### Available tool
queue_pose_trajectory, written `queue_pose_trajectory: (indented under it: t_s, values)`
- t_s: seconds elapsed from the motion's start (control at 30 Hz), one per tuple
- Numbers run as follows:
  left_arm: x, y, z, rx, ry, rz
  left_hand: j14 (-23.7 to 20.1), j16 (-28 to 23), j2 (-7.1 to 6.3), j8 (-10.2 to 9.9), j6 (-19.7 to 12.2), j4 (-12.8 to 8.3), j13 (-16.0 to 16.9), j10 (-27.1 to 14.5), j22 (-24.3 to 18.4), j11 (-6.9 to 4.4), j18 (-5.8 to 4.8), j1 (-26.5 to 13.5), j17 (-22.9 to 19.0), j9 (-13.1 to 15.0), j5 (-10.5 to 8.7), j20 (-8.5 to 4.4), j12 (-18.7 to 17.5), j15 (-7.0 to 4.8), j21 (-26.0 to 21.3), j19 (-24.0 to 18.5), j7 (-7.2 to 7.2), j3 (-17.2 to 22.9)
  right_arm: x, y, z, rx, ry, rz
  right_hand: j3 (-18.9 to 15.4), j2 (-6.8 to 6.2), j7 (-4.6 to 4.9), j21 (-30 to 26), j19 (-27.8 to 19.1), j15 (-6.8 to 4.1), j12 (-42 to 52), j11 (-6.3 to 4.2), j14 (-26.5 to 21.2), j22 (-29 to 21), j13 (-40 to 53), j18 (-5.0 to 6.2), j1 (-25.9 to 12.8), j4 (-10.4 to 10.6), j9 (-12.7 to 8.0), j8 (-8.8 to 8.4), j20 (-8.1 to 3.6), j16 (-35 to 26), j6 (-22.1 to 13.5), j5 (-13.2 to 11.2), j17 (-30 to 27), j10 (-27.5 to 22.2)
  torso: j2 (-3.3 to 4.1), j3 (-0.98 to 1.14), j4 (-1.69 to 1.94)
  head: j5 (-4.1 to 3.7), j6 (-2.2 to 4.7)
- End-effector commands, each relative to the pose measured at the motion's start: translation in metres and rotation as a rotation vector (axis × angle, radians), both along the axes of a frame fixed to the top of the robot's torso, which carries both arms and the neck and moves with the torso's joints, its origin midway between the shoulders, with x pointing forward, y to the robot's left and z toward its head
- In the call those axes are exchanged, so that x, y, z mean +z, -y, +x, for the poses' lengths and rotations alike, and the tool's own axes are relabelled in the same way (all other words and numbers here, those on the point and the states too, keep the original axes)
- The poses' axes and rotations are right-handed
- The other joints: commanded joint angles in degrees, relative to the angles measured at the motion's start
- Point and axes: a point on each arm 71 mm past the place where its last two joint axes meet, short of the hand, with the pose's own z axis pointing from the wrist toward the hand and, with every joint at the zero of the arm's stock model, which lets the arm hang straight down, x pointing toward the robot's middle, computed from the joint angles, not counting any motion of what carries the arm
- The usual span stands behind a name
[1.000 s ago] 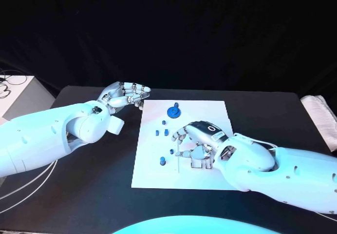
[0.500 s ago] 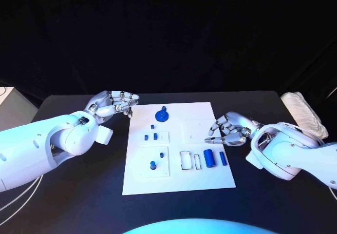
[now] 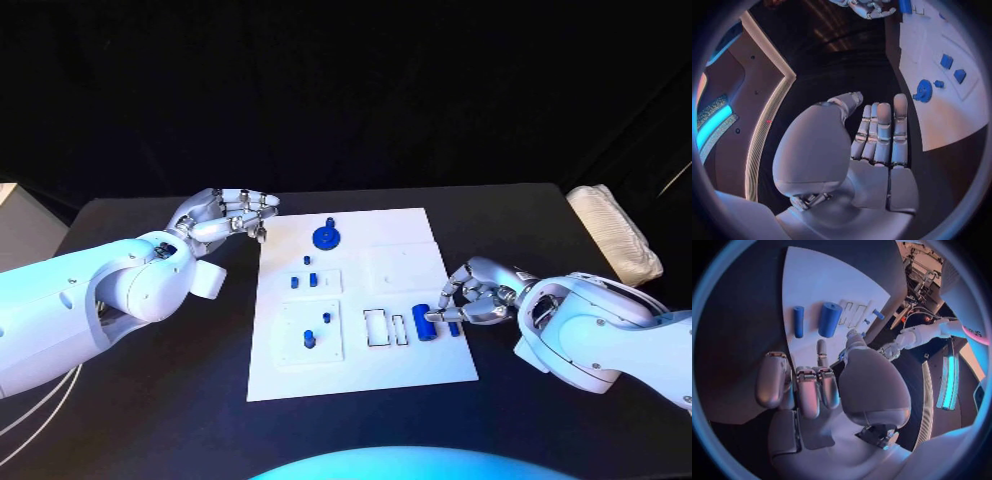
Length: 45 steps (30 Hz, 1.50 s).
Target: Assemble the parts on the task board
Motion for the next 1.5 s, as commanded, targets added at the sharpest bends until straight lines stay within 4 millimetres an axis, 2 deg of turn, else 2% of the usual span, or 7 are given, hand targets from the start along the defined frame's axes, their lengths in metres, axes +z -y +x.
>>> queue_pose_trajectory:
  t_s: [0.03,0.6,0.93,1.1,1.2,1.33,1.5]
  values:
    - [0.000,0.001,-0.001,-0.010,-0.001,-0.014,-0.10,0.20,0.10,0.35,-0.41,0.05,-0.05,-0.28,-0.07,0.08,0.80,0.35,-0.06,-0.06,0.07,0.21,-0.26,0.10,-0.37,0.35,0.01,-0.30,-0.004,-0.002,-0.002,-0.007,0.009,-0.075,-0.86,-0.04,-0.23,0.44,0.39,-0.28,0.35,-0.29,5.98,0.27,14.94,-1.00,-1.12,0.07,0.12,0.53,-0.06,0.20,0.25,0.30,15.09,6.00,0.05,-0.11,0.00,0.11,-0.07]
    - [0.000,-0.001,-0.001,-0.009,-0.002,-0.013,-0.13,0.21,0.13,0.40,-0.40,0.12,-0.08,-0.30,-0.08,0.09,0.80,0.31,-0.05,-0.06,0.07,0.23,-0.23,0.11,-0.40,0.34,0.00,-0.34,-0.027,-0.020,-0.002,0.018,-0.005,-0.138,-1.73,0.03,-0.38,0.78,0.53,-0.38,0.44,-0.41,5.98,0.65,15.04,-1.07,-2.63,0.10,0.25,0.89,-0.14,0.20,0.52,0.37,15.09,6.08,0.10,-0.04,-0.06,0.54,-0.54]
    - [0.000,-0.001,-0.001,-0.009,-0.003,-0.013,-0.14,0.22,0.14,0.42,-0.41,0.17,-0.10,-0.31,-0.08,0.10,0.80,0.26,-0.05,-0.06,0.07,0.24,-0.22,0.12,-0.41,0.33,0.00,-0.38,-0.038,-0.027,0.001,0.002,-0.029,-0.147,-1.83,0.47,-0.49,0.67,0.49,-0.45,0.44,-0.50,5.98,0.65,15.04,-1.05,-3.43,0.09,0.33,1.13,-0.19,0.20,0.73,0.36,15.09,6.08,0.01,-0.14,0.02,0.29,-0.81]
    - [0.000,-0.001,-0.002,-0.008,-0.004,-0.012,-0.14,0.22,0.14,0.42,-0.41,0.17,-0.10,-0.31,-0.08,0.10,0.80,0.26,-0.05,-0.06,0.07,0.24,-0.22,0.12,-0.41,0.33,0.00,-0.38,-0.040,-0.025,0.003,-0.013,-0.035,-0.155,-0.88,2.09,-0.67,0.85,0.58,-0.61,0.44,-0.68,5.98,1.01,15.04,-1.10,-1.83,-0.11,0.39,1.46,-0.35,0.20,0.81,3.79,15.09,6.08,-0.04,-0.18,0.02,0.39,-0.77]
    - [0.000,-0.001,-0.002,-0.008,-0.004,-0.012,-0.14,0.22,0.14,0.42,-0.41,0.17,-0.10,-0.31,-0.08,0.10,0.80,0.26,-0.05,-0.06,0.07,0.24,-0.22,0.12,-0.41,0.33,0.00,-0.38,-0.040,-0.025,0.004,-0.022,-0.032,-0.146,0.46,3.11,-0.77,0.81,0.59,-0.74,0.44,-0.79,5.98,1.18,15.04,-1.11,1.81,-0.43,0.24,1.44,-0.47,0.20,0.66,8.97,15.09,6.08,-0.06,-0.13,0.02,0.53,-0.77]
    - [0.000,-0.002,-0.002,-0.007,-0.004,-0.011,-0.16,0.22,0.15,0.44,-0.42,0.24,-0.12,-0.34,-0.09,0.10,0.80,0.21,-0.05,-0.07,0.07,0.25,-0.21,0.13,-0.43,0.32,0.01,-0.41,-0.039,-0.026,0.003,-0.046,-0.026,-0.104,4.43,3.95,-1.14,0.77,0.60,-1.00,0.44,-1.11,5.98,1.39,15.04,-1.11,6.72,-0.43,-0.26,1.29,-0.70,0.20,1.22,7.10,15.09,6.08,-0.07,-0.07,-0.06,0.62,-0.66]
    - [0.000,-0.002,-0.002,-0.005,-0.005,-0.009,-0.16,0.22,0.15,0.44,-0.42,0.24,-0.12,-0.34,-0.09,0.10,0.80,0.21,-0.05,-0.07,0.07,0.25,-0.21,0.13,-0.43,0.32,0.01,-0.41,-0.035,-0.027,0.000,-0.085,-0.018,-0.035,10.76,2.26,-1.54,0.59,0.62,-1.34,0.44,-1.53,5.98,1.60,15.04,-1.09,8.40,-0.17,-1.02,1.16,-1.09,0.20,2.40,8.43,15.09,6.08,-0.09,-0.08,-0.09,0.62,-0.59]
